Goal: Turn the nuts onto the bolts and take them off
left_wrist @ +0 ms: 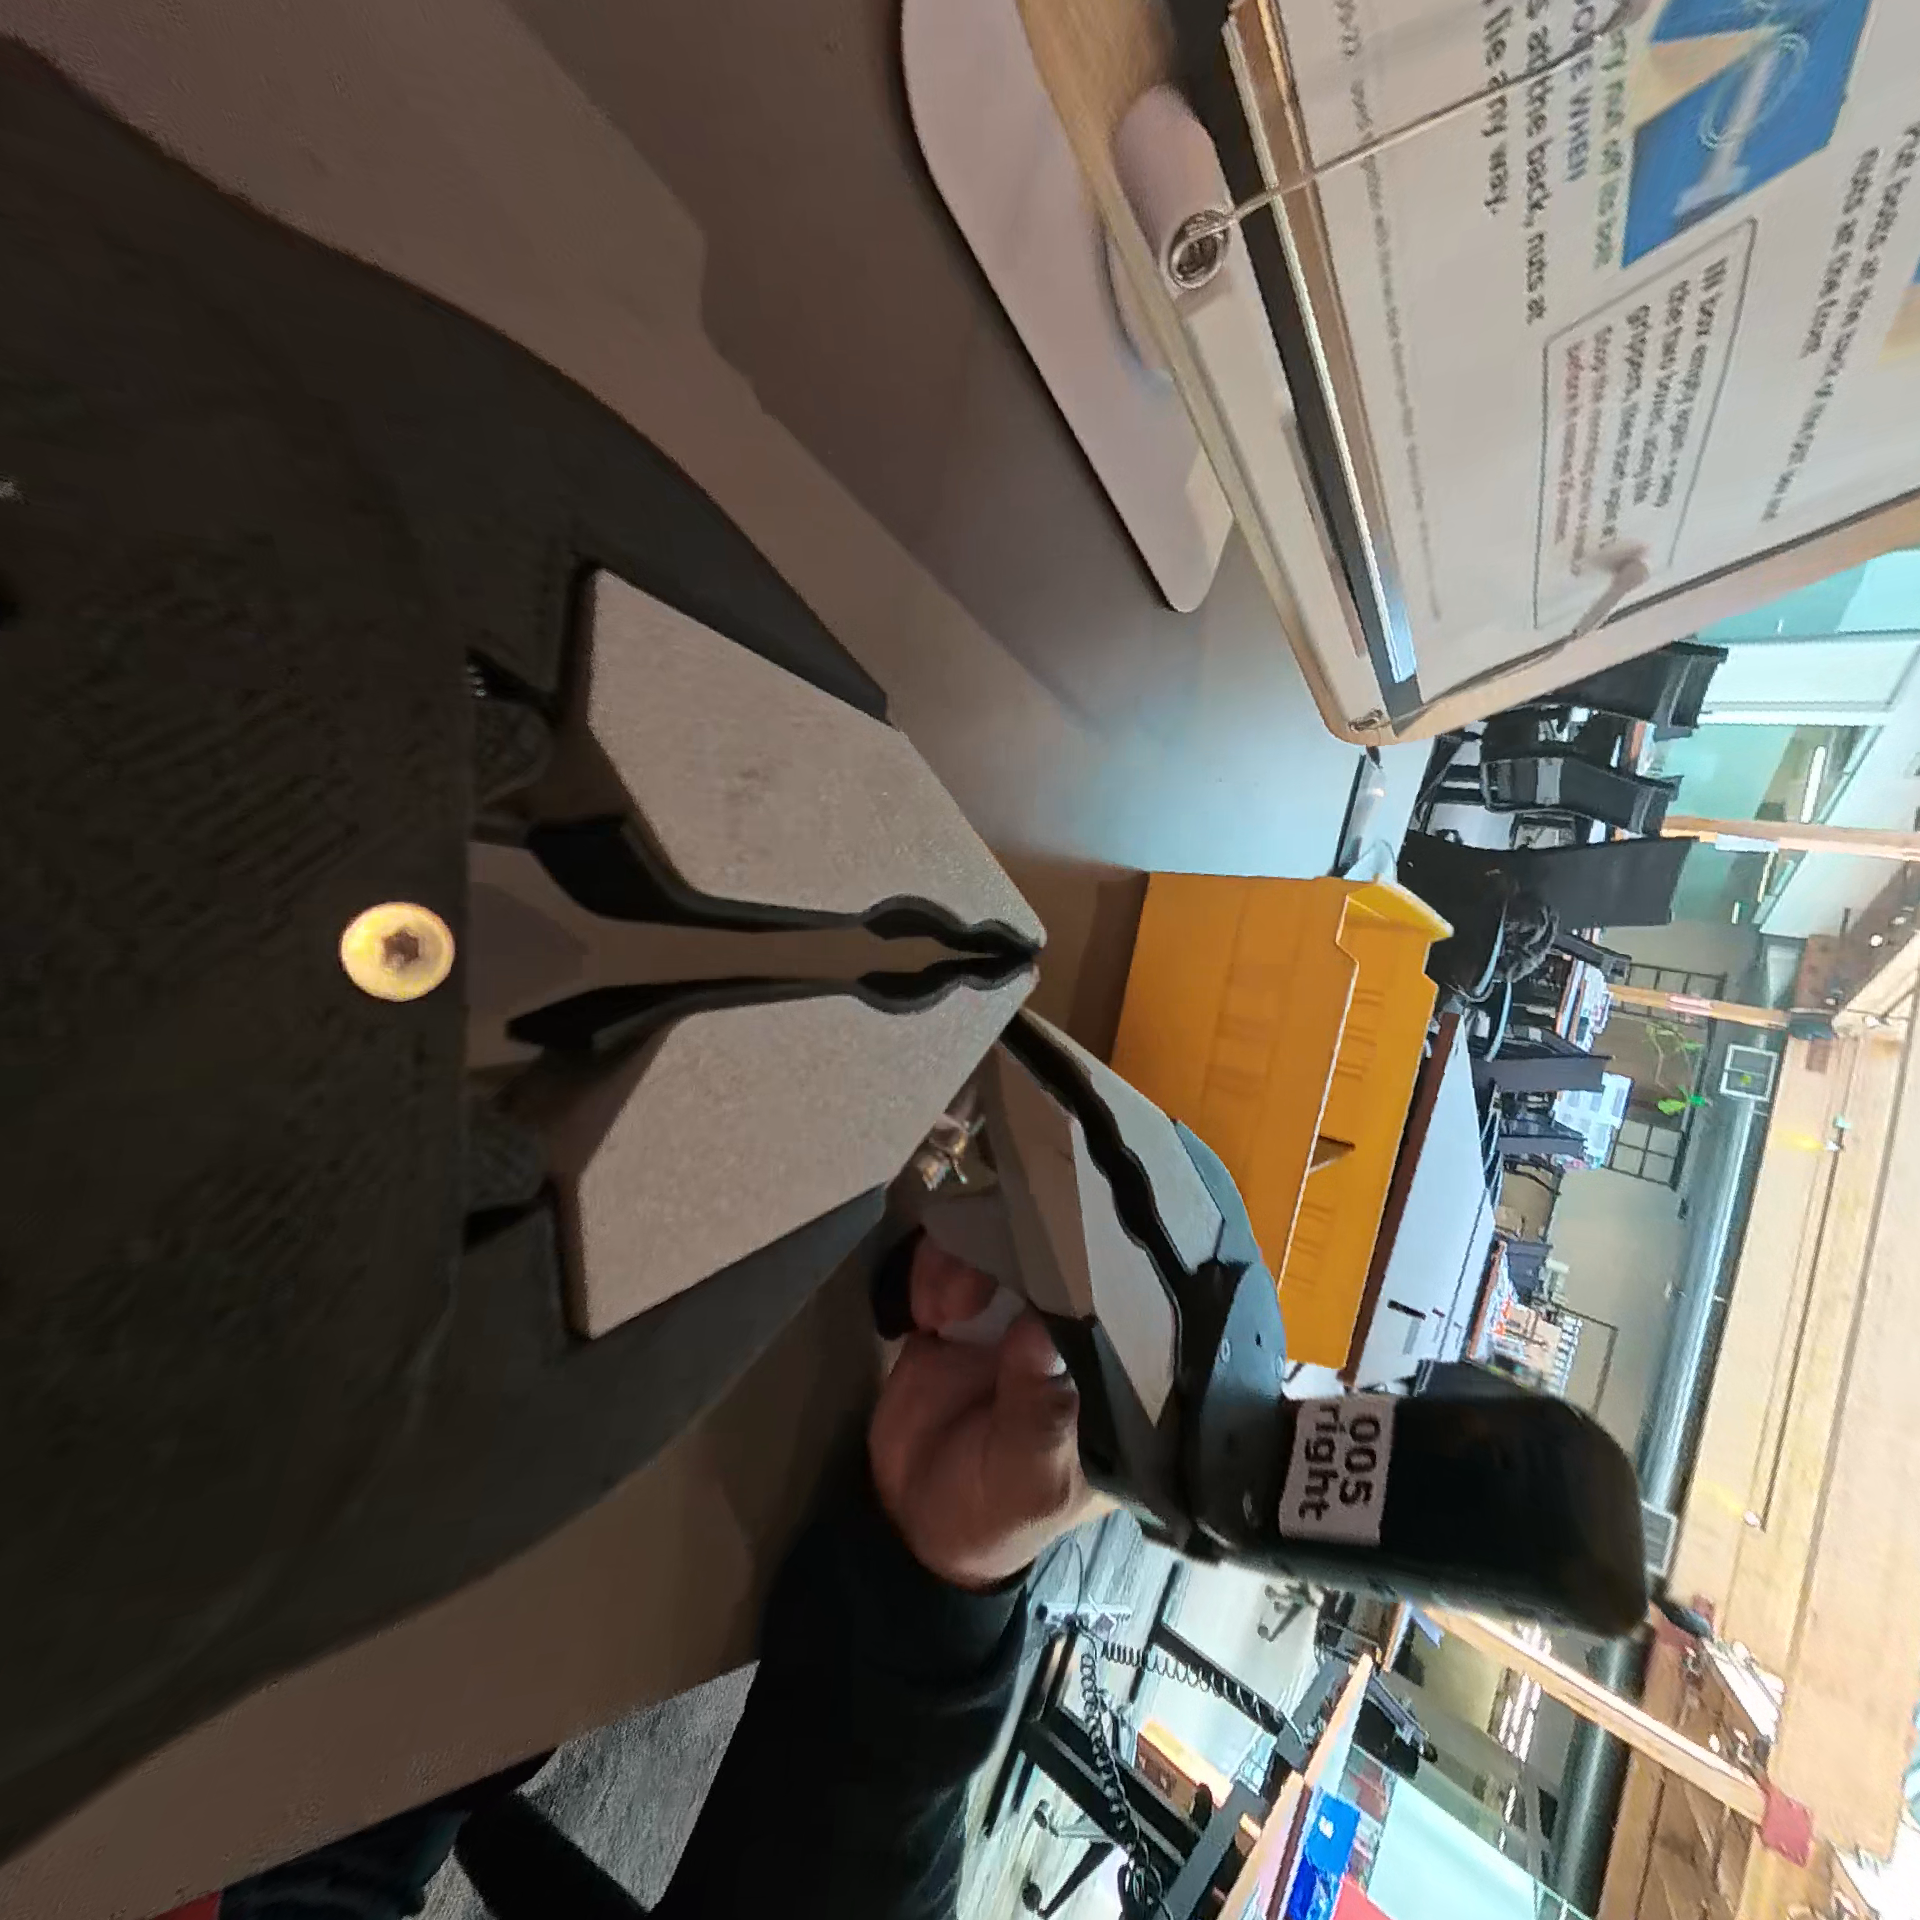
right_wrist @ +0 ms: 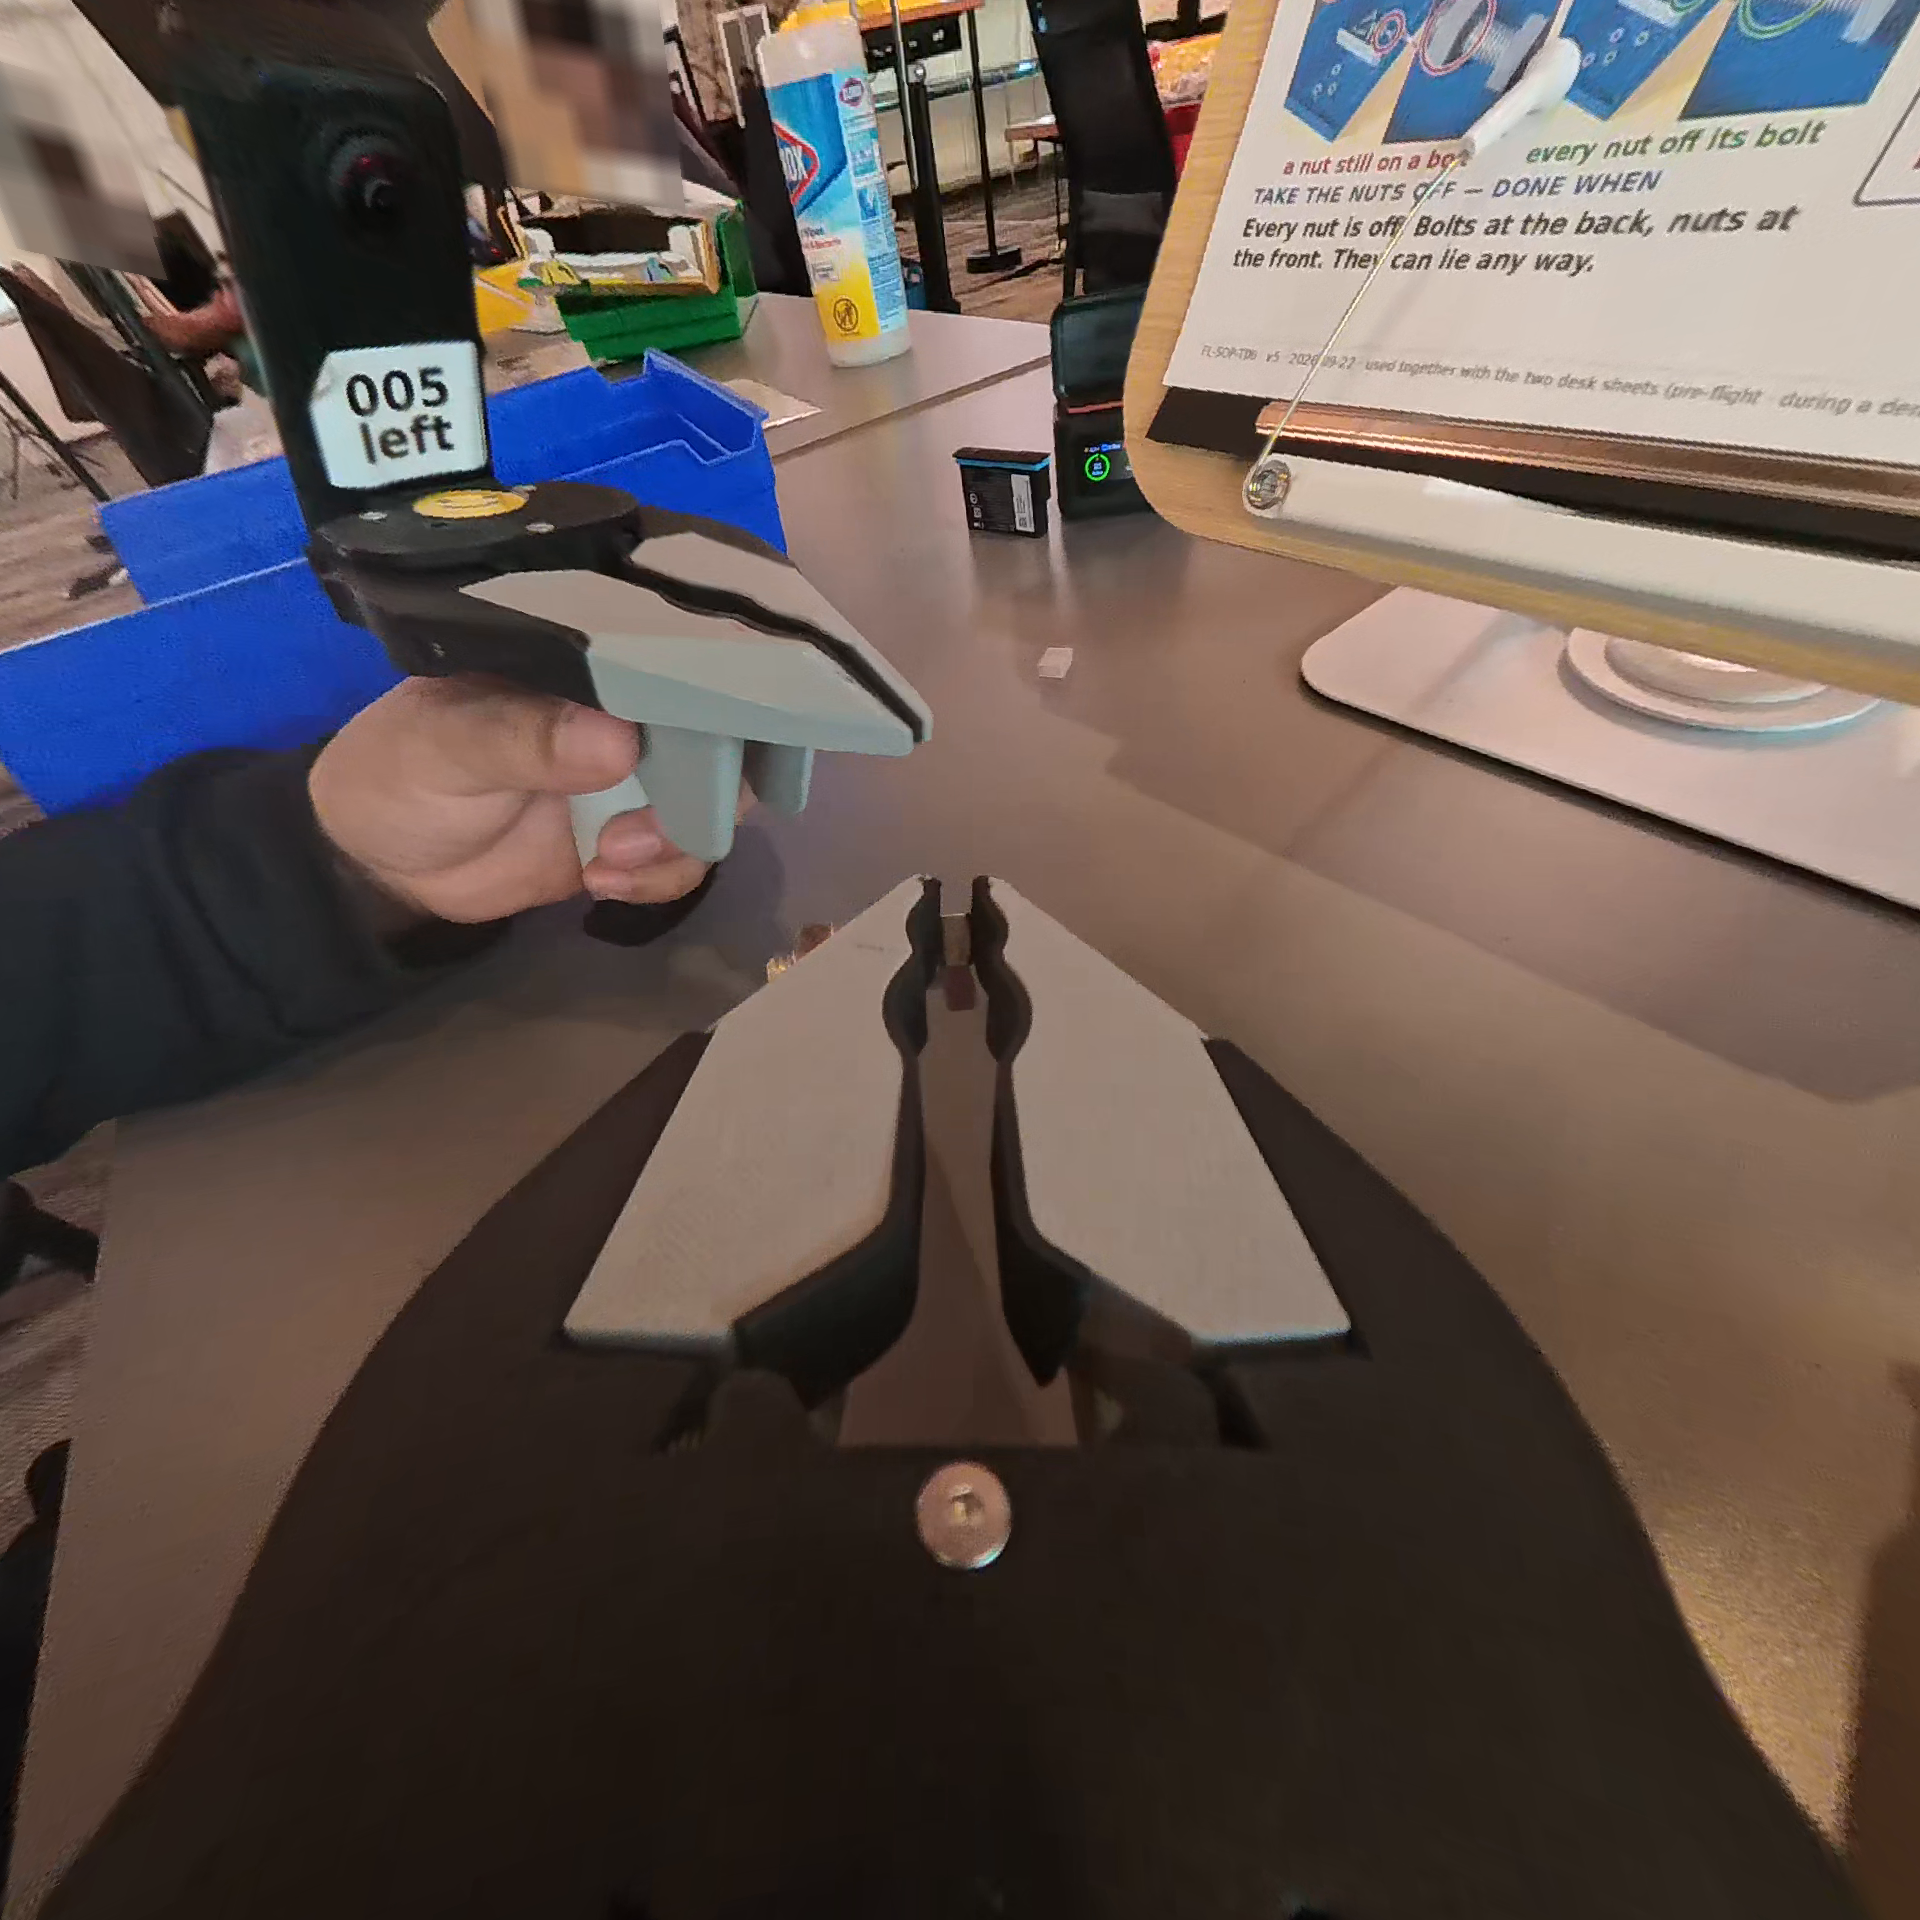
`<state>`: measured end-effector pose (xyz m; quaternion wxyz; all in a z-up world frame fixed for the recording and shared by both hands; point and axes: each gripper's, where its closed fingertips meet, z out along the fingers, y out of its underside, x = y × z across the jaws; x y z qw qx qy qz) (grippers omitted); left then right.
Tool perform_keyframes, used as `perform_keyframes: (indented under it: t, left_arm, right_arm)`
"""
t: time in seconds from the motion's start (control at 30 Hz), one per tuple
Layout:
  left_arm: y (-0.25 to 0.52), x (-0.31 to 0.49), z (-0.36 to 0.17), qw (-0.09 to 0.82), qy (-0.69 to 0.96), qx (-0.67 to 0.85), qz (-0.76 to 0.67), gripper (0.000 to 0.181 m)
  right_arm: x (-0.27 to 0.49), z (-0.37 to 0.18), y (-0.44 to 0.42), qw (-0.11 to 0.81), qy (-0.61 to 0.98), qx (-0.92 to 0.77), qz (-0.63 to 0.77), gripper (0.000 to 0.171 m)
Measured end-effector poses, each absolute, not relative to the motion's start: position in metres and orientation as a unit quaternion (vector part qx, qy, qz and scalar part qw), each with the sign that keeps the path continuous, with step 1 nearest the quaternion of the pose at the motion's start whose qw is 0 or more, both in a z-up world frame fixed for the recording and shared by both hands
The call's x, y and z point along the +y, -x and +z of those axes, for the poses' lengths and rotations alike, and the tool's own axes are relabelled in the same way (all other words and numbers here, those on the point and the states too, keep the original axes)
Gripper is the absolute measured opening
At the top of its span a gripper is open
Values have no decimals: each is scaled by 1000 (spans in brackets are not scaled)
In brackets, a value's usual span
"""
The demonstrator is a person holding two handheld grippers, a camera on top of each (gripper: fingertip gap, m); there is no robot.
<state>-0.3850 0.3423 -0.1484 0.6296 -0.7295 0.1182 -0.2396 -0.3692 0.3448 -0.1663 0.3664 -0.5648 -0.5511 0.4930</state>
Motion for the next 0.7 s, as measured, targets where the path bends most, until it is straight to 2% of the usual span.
perform_keyframes:
  t: [0.23,0.43,0.7]
  left_arm:
    - [390,340,-144,641,717,105,-253,0]
    - [389,338,-145,638,719,110,-254,17]
    - [377,337,-152,626,733,151,-219,18]
  right_arm:
    - [345,-173,369,373,565,-566,470,3]
    - [352,-168,365,380,570,-546,483,3]
    - [355,-156,363,370,567,-518,523,3]
